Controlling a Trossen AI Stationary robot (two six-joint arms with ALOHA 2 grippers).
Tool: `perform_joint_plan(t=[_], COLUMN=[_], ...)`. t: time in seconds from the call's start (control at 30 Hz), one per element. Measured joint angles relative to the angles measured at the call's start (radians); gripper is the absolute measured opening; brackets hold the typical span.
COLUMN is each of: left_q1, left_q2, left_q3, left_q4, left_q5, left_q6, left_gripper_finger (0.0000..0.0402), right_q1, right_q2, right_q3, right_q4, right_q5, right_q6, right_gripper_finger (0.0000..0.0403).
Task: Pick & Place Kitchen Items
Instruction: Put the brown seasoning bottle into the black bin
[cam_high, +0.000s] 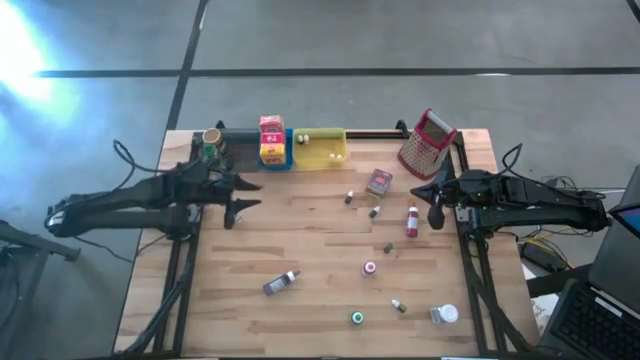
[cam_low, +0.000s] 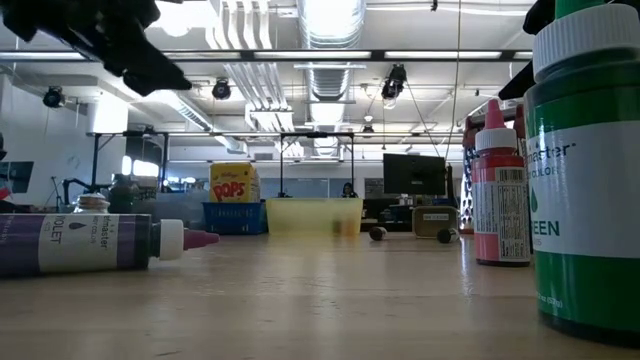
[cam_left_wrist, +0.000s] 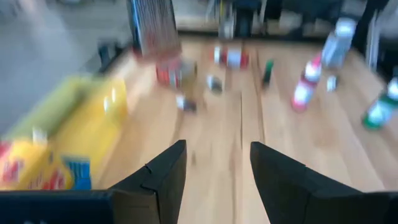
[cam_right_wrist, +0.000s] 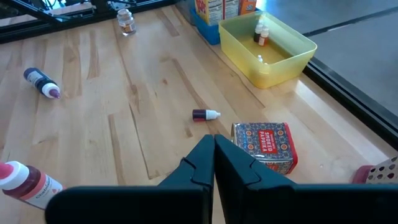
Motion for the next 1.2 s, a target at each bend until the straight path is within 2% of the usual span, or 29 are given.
perform_joint_plan(t=[0.17,0.27,0.6,0.77,1.0,1.2], left_q1=[0.0,0.0,0.0,0.001,0.004,0.019], left_q2=[0.082,0.141,0.341,0.42,0.492,0.522], left_q3=[0.142,0.177,0.226,0.231,0.231,0.231], left_q4=[-0.305,-0.407,-0.604,-0.649,-0.707,-0.729], left_q5=[-0.017,-0.026,-0.031,-0.046,-0.139,-0.146], left_q6=[-0.023,-0.028,-0.085,-0.105,-0.145,-0.195], left_gripper_finger=[0.0184,0.0184,0.0184,0.0184,0.0184,0.0184], right_q1=[0.001,0.001,0.001,0.0,0.0,0.0], right_q2=[0.0,0.0,0.0,0.0,0.0,0.0], right_q3=[0.0,0.0,0.0,0.0,0.0,0.0], right_q4=[0.0,0.0,0.0,0.0,0.0,0.0], right_q5=[0.0,0.0,0.0,0.0,0.0,0.0], right_q6=[0.0,0.0,0.0,0.0,0.0,0.0], right_gripper_finger=[0.0008,0.0008,0.0008,0.0008,0.0008,0.0008])
